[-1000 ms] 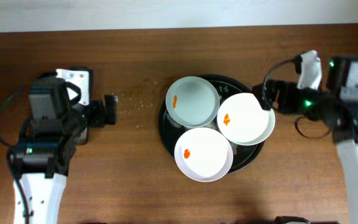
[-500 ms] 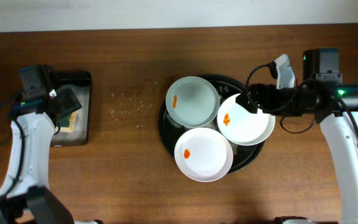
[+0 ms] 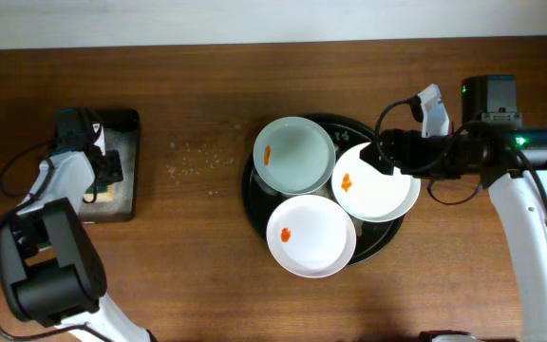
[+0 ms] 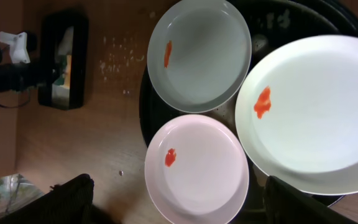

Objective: Clean dirty plates on tray and stack at the side
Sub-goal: 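Lower the left gripper into the soapy tray over the green sponge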

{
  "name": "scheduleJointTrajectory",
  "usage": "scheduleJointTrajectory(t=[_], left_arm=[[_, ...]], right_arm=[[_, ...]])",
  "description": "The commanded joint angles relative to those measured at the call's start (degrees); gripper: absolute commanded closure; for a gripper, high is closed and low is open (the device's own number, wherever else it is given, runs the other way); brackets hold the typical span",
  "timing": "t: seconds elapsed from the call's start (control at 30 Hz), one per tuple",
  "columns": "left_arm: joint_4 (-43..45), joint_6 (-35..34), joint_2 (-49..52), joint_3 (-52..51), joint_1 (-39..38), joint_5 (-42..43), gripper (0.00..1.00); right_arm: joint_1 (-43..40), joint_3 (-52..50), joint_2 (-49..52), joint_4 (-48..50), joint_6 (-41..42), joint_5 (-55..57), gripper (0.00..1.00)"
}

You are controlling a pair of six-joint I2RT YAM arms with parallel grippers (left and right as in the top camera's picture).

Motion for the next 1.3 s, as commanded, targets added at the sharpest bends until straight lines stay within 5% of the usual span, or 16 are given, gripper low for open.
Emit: scheduleJointTrajectory(t=[0.0, 0.2, 0.23, 0.3, 0.43, 0.53, 0.77, 0.87, 0.9, 1.13, 1.17, 1.27], left_arm=[[-0.26, 0.68, 5.70, 0.20, 0.59, 1.16, 1.00], [-4.39, -4.55, 0.70, 1.86, 0.63, 3.26, 0.98], [-4.59, -4.55, -1.01, 2.03, 0.63, 4.20, 0.91], [-4.52, -4.55, -5.27, 2.03, 0.63, 6.75, 0.46], [-5.09, -4.55, -5.44, 1.51, 1.22, 6.16, 0.34], [-8.92, -8.68, -3.89, 0.74, 2.27, 3.69, 0.36], [-12.96, -9.73, 3.69, 0.61, 2.73, 2.05, 0.60], [-11.26, -9.75, 6.58, 0.61, 2.71, 2.21, 0.83], [-11.34, -9.75, 6.67, 0.61, 2.71, 2.78, 0.98], [-12.63, -9.94, 2.49, 0.96, 2.71, 2.97, 1.00], [-13.51, -9.97, 0.72, 1.20, 2.71, 4.66, 0.61], [-16.55, -10.36, -4.02, 2.89, 2.71, 6.78, 0.15]], right_arm=[[0.37, 0.87, -0.44, -0.72, -0.74, -0.31, 0.14], [0.35, 0.87, -0.44, -0.94, -0.74, -0.31, 0.16], [0.35, 0.87, -0.44, -0.85, -0.74, -0.31, 0.16], [0.35, 0.87, -0.44, -0.63, -0.74, -0.31, 0.16], [0.35, 0.87, -0.44, -0.66, -0.70, -0.31, 0.17], [0.35, 0.87, -0.44, -0.66, -0.55, -0.33, 0.17], [0.35, 0.87, -0.44, -0.87, -0.55, -0.33, 0.18], [0.35, 0.87, -0.44, -0.90, -0.55, -0.33, 0.18], [0.35, 0.87, -0.44, -0.90, -0.55, -0.33, 0.18], [0.35, 0.87, -0.44, -0.87, -0.57, -0.33, 0.18], [0.35, 0.87, -0.44, -0.87, -0.57, -0.33, 0.18], [0.35, 0.87, -0.44, -0.87, -0.57, -0.33, 0.18]])
